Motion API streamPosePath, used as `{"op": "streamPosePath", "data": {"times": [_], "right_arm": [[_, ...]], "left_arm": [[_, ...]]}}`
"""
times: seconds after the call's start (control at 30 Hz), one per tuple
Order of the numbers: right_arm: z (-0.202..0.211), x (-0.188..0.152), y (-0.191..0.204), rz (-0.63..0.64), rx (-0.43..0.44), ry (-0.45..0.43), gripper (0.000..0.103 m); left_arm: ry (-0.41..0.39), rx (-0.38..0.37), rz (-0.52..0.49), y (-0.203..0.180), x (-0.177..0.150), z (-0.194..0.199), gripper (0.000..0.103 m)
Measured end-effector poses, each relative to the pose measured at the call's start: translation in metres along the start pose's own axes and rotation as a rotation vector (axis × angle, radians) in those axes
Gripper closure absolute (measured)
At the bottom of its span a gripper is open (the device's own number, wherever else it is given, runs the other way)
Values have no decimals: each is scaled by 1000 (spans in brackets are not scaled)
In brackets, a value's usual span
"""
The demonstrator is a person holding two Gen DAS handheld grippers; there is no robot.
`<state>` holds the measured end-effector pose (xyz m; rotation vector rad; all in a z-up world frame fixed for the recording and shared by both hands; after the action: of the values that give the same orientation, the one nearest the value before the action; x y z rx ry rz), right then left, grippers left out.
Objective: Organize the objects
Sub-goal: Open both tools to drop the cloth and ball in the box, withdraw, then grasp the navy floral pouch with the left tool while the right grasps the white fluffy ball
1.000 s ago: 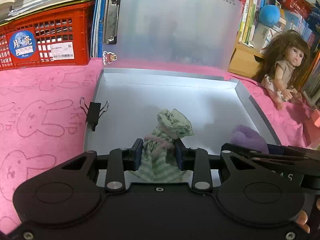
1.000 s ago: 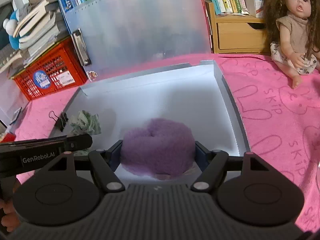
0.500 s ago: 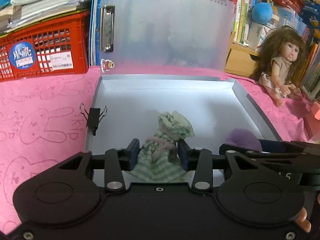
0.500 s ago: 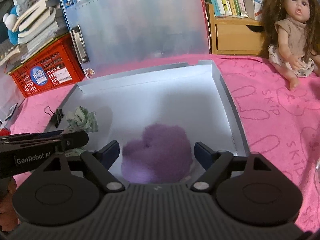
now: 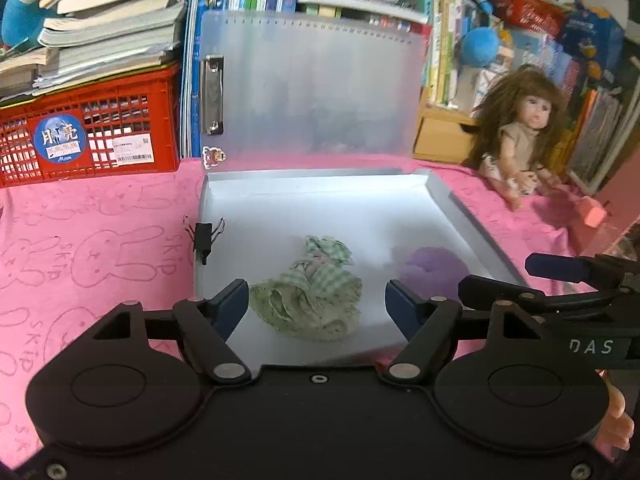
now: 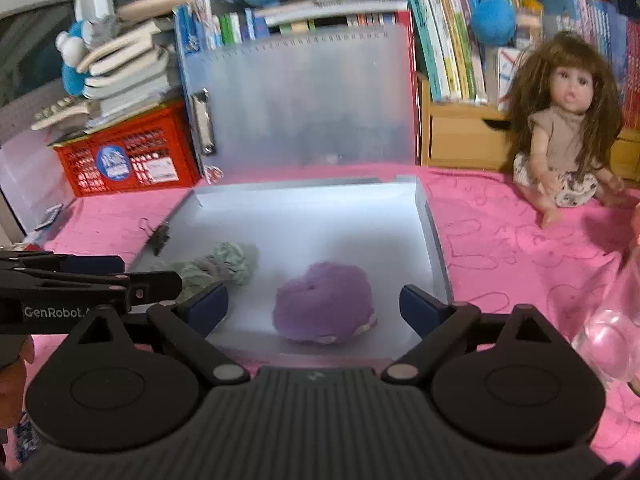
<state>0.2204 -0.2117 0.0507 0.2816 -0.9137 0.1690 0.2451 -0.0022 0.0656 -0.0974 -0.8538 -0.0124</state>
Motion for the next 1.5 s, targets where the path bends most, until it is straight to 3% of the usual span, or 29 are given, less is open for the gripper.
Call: {"op": "streamPosePath", "data": {"times": [0.4,0.63,1.13,1.5], "right_arm": [[59,-39,28,69,15,-92,0],[71,-74,42,100,16,-79,0],[75,-125,56,199,-20,-21,0],[71,-134,63,210,13,-7,3]], "left_arm": [[-85,-44,-16,10,-41,70,21],[-125,7,-22,20,-83,97,19],[-142,101,-68,30,-150,119,11],[-123,126,-66,35,-163,115,9]]}}
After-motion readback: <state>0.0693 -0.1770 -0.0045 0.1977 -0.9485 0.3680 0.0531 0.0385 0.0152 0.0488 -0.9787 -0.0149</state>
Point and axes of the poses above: each gripper's, at about its wrist camera, not at the fingertips, and z roughly against the way its jaws point, y to its left, x to its top, the point moved 1 cm from there along -z, roughly the way its jaws point, and after that the axes turned 4 degrees about x, right-handed, at the moved point
